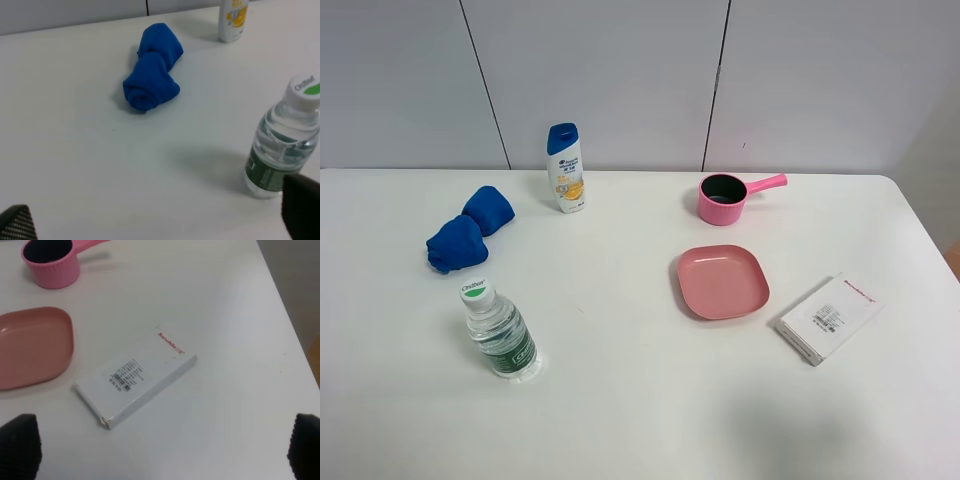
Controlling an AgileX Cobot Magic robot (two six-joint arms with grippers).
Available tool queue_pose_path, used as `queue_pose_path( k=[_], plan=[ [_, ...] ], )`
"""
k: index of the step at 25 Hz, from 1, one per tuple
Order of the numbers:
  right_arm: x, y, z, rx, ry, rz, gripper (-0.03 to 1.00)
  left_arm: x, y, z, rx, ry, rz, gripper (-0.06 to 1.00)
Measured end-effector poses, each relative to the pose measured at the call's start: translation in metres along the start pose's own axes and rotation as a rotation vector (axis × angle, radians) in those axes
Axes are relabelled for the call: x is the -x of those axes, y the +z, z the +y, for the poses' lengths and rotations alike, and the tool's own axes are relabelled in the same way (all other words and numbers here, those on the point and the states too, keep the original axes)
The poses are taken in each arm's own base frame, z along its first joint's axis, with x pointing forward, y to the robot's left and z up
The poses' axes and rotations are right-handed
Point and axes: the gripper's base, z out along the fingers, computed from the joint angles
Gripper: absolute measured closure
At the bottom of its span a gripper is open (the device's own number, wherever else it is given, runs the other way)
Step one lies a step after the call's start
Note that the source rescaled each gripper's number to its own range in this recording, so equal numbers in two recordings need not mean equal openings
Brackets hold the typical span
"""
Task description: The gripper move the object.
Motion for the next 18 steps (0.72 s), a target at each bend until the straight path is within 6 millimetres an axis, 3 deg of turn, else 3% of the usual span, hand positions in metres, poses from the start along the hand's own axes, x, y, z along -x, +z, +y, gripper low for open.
queue_pose_path(
  k=[18],
  plan=[
    [0.0, 0.0, 0.0, 0.0, 0.0, 0.0, -0.03, 0.0, 0.0, 0.0, 0.0, 0.0, 0.0, -0.06]
  ],
)
